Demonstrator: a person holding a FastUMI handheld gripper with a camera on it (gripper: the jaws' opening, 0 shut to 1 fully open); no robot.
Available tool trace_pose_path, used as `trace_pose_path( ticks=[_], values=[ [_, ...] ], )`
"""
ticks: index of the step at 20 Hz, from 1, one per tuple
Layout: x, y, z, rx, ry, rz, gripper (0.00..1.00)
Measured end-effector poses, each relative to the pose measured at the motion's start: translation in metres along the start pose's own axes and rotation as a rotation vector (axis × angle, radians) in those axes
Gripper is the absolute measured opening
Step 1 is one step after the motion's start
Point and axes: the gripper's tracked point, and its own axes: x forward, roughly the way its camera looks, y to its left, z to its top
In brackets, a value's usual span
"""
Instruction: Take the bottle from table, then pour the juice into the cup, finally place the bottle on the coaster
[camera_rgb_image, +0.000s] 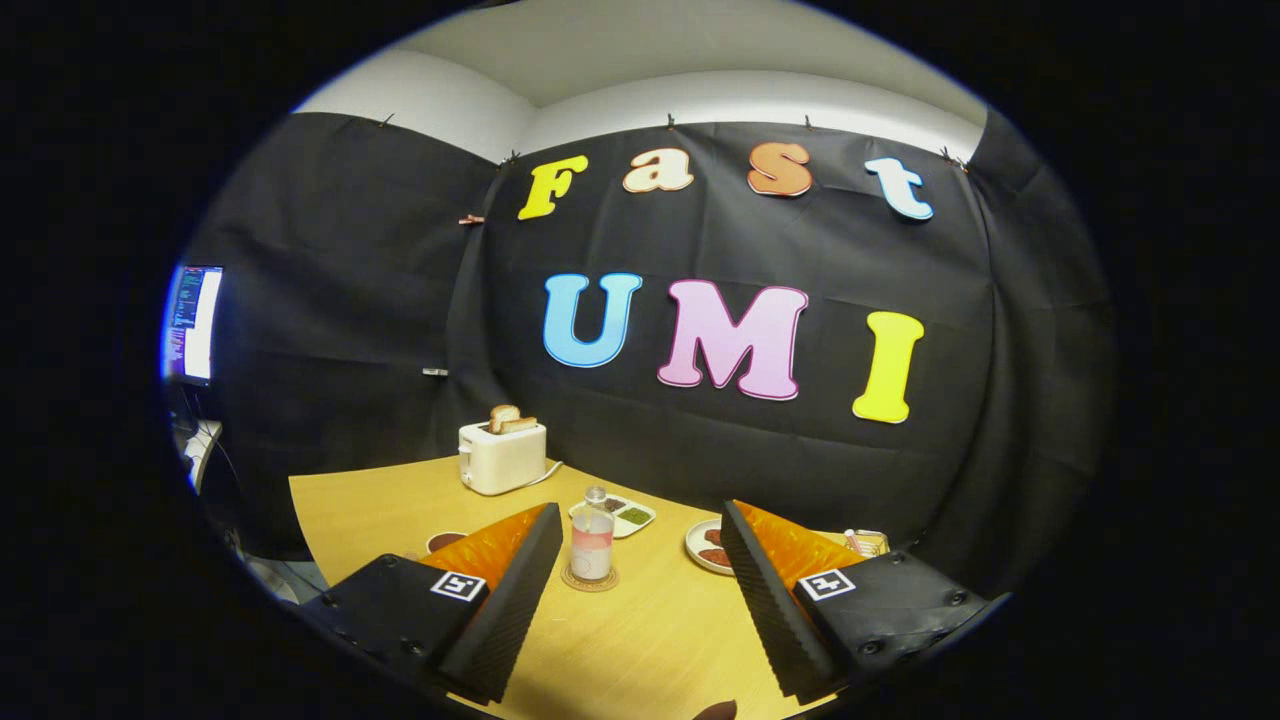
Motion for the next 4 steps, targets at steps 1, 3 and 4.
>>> trace_pose_path(
  ticks=[1,3,4],
  values=[
    [-0.0024,-0.0078,-0.0004,-0.008,0.000,-0.008,0.97],
    [-0.0087,-0.0155,-0.0007,-0.008,-0.001,-0.014,0.97],
    [-0.0120,-0.0166,0.0015,-0.004,-0.005,-0.013,0.97]
  ],
)
